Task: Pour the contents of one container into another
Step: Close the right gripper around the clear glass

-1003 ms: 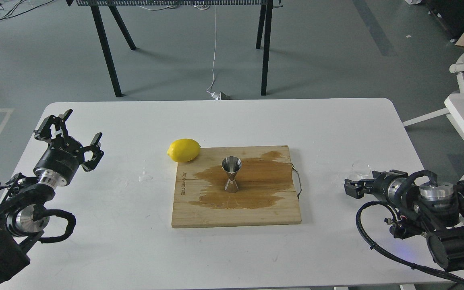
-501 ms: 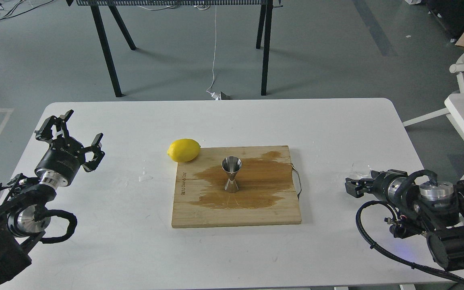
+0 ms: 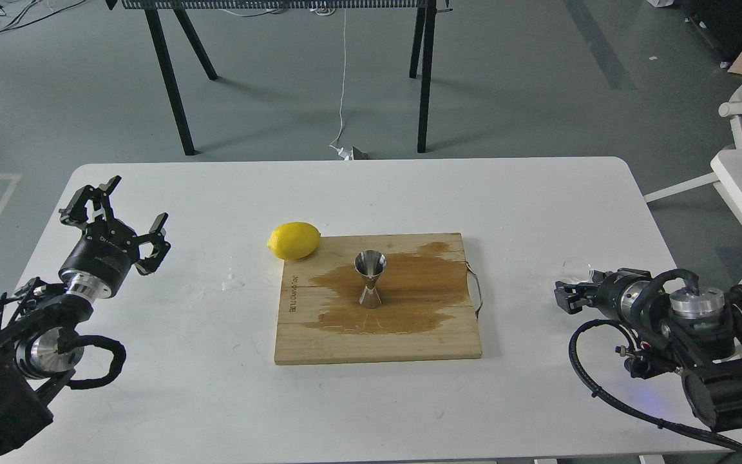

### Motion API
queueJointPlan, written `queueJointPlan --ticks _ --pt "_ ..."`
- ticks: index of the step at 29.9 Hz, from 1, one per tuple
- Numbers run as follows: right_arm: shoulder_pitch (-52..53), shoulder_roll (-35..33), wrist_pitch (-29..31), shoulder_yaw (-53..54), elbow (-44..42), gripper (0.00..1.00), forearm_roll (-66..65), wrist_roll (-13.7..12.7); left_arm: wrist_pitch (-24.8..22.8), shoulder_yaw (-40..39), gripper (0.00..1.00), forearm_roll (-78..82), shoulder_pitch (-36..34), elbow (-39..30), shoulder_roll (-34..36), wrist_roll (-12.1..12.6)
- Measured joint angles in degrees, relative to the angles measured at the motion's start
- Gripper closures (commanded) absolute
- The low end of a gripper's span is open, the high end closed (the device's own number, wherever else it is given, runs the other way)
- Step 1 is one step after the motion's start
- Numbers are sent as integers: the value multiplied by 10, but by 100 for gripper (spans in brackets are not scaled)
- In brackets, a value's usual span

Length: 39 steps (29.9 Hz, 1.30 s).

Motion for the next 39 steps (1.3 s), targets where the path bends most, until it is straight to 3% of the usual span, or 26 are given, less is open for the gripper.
queueJointPlan --ticks 16,24,39 --pt "4 0 0 -1 -1 42 -2 0 0 0 5 0 0 1 0 0" --pt "4 0 0 -2 -2 53 -2 0 0 0 5 0 0 1 0 0" --pt "4 4 0 -2 -3 56 -14 -1 0 0 5 0 0 2 0 0"
